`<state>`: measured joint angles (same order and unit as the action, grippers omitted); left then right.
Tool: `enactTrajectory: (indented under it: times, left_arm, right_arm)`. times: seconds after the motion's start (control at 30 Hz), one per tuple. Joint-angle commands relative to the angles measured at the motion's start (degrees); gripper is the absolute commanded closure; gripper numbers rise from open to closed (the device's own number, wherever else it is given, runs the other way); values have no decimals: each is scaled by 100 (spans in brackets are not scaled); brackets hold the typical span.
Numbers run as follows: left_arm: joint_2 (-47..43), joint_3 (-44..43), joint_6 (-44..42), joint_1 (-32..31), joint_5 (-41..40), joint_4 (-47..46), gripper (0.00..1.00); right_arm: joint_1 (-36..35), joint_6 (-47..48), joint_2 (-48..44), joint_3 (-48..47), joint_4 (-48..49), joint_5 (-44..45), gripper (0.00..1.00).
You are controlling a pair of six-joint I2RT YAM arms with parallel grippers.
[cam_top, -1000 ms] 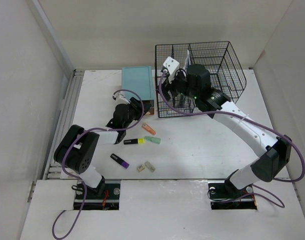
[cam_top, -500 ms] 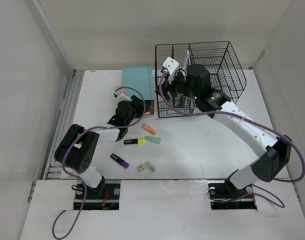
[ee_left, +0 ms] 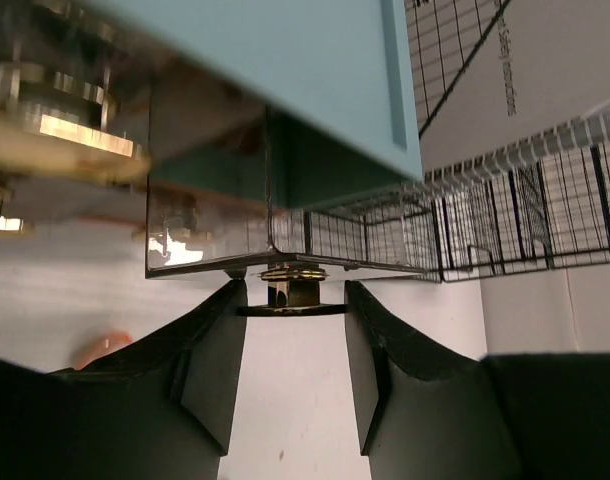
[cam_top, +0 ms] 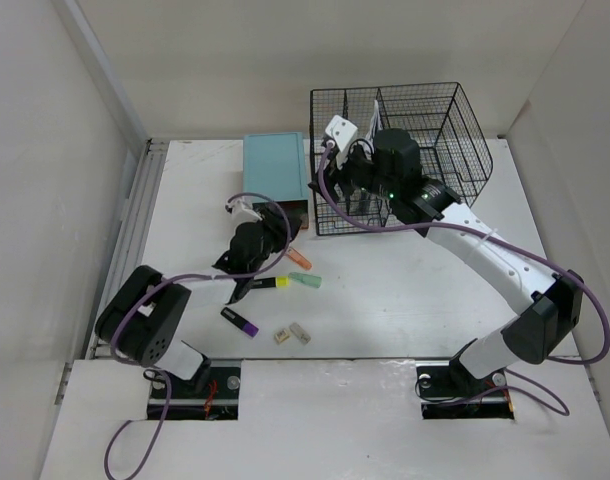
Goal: Organize the desk
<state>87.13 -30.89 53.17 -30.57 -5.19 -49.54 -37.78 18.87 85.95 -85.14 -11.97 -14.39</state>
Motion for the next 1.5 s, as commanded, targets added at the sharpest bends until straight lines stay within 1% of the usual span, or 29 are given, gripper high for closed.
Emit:
enactTrajectory:
  times: [0.0,0.17,0.2,0.23,0.27,0.3,0.33,0.4,0.43,0.5,0.57,0.63,0.7,0.73,0.77,0.8,0.87,0.9,0.97,1.0,1.1,1.13,1.23,1.27,1.3,1.33,1.4,1.43,1.47]
  left_arm:
    - [-459,582,27,-256,-246,173,82]
    - [-794,1015,150,-406,-316,173,82]
    - [-881,1067,150,-406,-368,173,79]
    - [-943,1068,150,-458,-369,173,72]
    - [-944,1068,150,-459,-369,173,61]
    - [-944,1068,150,-459,-369,251,37]
    - [-944,1068,54,-459,-369,339,27]
    - [-1092,1015,-26,-459,-369,392,13]
    - [-1319,1015,-95,-459,-369,392,6]
    - [-1636,1077,-148,-529,-369,585,2]
    - [-2304,1138,-210,-748,-421,954,2]
    - [-2839,1200,-262,-924,-553,1243,22]
    - [-3701,1200,-333,-1134,-816,1858,53]
    - [-3982,1113,-333,-1136,-930,2156,90]
    - [-4254,1025,-386,-1205,-1062,2872,100]
    - [-4797,911,-438,-1206,-1437,3245,100]
    - [-5318,612,-500,-1206,-1800,3931,100]
    - [-5834,515,-500,-1258,-2184,4526,100]
    - [-6320,295,-500,-1259,-2485,5013,100]
    - [-6758,225,-500,-1259,-2774,5450,100]
    - [-7349,40,-237,-1259,-2961,6033,100]
    - [-7699,40,-237,-1259,-3040,6087,100]
    - [-8097,40,-78,-1259,-3181,6411,100]
    - [-8289,-13,-18,-1259,-3268,6465,100]
    - [-8352,-13,-17,-1259,-3269,6466,100]
    - [-8405,-13,35,-1259,-3269,6535,96]
    - [-8476,-13,36,-1259,-3269,6615,82]
    - [-8476,-13,36,-1259,-3269,6667,62]
    - [-8537,-13,36,-1259,-3269,6668,54]
  right_arm:
    - [43,-121,-123,33,230,-178,22]
    - [43,-121,-123,33,230,-231,22]
    - [43,-121,-123,33,230,-231,22]
    - [43,-121,-123,33,230,-283,22]
    - [43,-121,-123,33,230,-283,22]
    - [43,-121,-123,33,230,-283,22]
    - [43,-121,-123,85,230,-336,22]
    - [43,115,-123,86,177,-459,20]
    - [43,238,-123,147,99,-729,20]
    - [217,528,-123,147,-129,-1125,19]
    - [323,1090,-123,147,-358,-1834,19]
    - [438,1703,-123,147,-701,-2206,19]
    - [438,2171,-184,200,-955,-2715,27]
    - [490,2365,-184,261,-1157,-2822,37]
    - [491,2662,-184,314,-1246,-2937,49]
    - [491,2822,-184,401,-1325,-3181,69]
    - [430,2929,-131,489,-1387,-3324,93]
    - [429,3007,34,490,-1440,-3324,99]
    - [79,3174,228,490,-1789,-3317,97]
    - [-96,3280,455,359,-1905,-3063,91]
    - [-799,3351,886,244,-2134,-2614,84]
    - [-949,3351,984,192,-2134,-2369,79]
    - [-1389,3351,1413,25,-2204,-2077,71]
    - [-1486,3290,1529,24,-2205,-1833,65]
    - [-1661,3229,1625,-28,-2109,-1656,63]
    - [-1749,3002,1713,-29,-1969,-1454,62]
    - [-1969,2702,1977,-29,-1679,-815,61]
    - [-2022,2579,2082,-124,-1529,-628,59]
    - [-2023,2282,2327,-343,-1528,-452,59]
